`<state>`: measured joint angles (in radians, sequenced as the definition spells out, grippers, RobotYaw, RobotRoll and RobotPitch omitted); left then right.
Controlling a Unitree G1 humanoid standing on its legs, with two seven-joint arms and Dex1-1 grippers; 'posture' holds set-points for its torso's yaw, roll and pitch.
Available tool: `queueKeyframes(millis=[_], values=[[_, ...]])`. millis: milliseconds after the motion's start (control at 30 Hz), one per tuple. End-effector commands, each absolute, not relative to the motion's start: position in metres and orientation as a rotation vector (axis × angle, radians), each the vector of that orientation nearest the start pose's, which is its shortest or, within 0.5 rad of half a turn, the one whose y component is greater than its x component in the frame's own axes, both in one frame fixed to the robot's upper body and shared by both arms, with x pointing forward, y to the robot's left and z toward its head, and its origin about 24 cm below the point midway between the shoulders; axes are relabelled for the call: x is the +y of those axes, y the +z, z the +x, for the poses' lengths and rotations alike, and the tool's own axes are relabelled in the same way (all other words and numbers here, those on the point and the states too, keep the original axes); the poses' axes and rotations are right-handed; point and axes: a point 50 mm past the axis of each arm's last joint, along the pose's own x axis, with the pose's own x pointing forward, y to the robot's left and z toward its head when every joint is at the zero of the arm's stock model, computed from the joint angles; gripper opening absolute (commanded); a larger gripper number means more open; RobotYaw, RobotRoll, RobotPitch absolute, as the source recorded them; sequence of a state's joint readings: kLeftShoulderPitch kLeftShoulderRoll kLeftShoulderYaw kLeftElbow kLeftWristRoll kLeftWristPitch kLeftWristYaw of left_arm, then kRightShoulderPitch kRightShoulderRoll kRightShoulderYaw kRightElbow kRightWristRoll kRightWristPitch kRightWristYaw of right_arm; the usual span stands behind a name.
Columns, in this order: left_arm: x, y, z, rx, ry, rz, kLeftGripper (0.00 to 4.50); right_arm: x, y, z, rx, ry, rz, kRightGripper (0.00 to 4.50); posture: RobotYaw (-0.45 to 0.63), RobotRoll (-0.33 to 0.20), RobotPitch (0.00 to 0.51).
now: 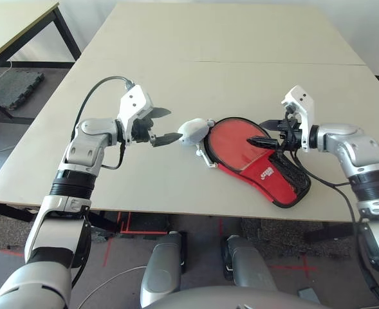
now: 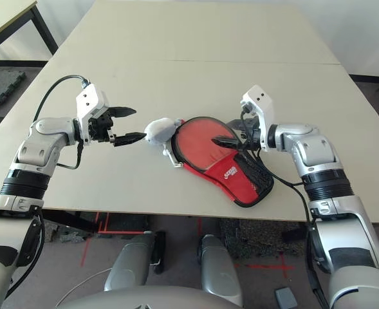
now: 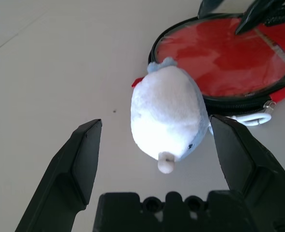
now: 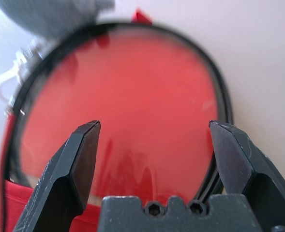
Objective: Store the ping-pong paddle in its case and zip it.
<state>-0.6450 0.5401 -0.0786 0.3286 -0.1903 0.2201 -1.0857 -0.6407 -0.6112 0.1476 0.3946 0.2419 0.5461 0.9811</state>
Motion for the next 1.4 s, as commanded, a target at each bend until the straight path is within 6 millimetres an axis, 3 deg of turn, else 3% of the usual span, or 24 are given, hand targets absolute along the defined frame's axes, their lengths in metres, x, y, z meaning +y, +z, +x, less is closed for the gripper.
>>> queueKeyframes(millis=[33, 400, 667, 867, 1233, 1300, 1400], values=[[0.179, 0.145, 0.334, 0.118, -1.048, 0.345, 4.5, -0.213, 0.105, 0.332, 0.523, 0.867, -0.214, 4.45, 0.17, 0.0, 0.128], [0.162, 0.14, 0.339, 0.125, -1.074, 0.323, 4.5, -0.219, 0.093, 0.324, 0.571, 0.857, -0.2, 4.45, 0.15, 0.0, 0.134], [0.136, 0.128, 0.348, 0.15, -1.113, 0.329, 4.5, -0.214, 0.091, 0.323, 0.568, 0.858, -0.191, 4.45, 0.14, 0.0, 0.138], [0.132, 0.121, 0.356, 0.207, -1.089, 0.328, 4.5, -0.213, 0.092, 0.323, 0.559, 0.855, -0.185, 4.45, 0.14, 0.0, 0.139], [0.134, 0.12, 0.375, 0.213, -0.986, 0.579, 0.51, -0.21, 0.092, 0.321, 0.553, 0.856, -0.176, 4.5, 0.13, 0.0, 0.139], [0.133, 0.122, 0.378, 0.202, -0.973, 0.622, 0.12, -0.209, 0.091, 0.321, 0.553, 0.857, -0.175, 4.5, 0.13, 0.0, 0.138], [0.13, 0.125, 0.386, 0.189, -0.929, 0.67, 0.1, -0.207, 0.089, 0.32, 0.561, 0.862, -0.18, 4.5, 0.12, 0.0, 0.139]])
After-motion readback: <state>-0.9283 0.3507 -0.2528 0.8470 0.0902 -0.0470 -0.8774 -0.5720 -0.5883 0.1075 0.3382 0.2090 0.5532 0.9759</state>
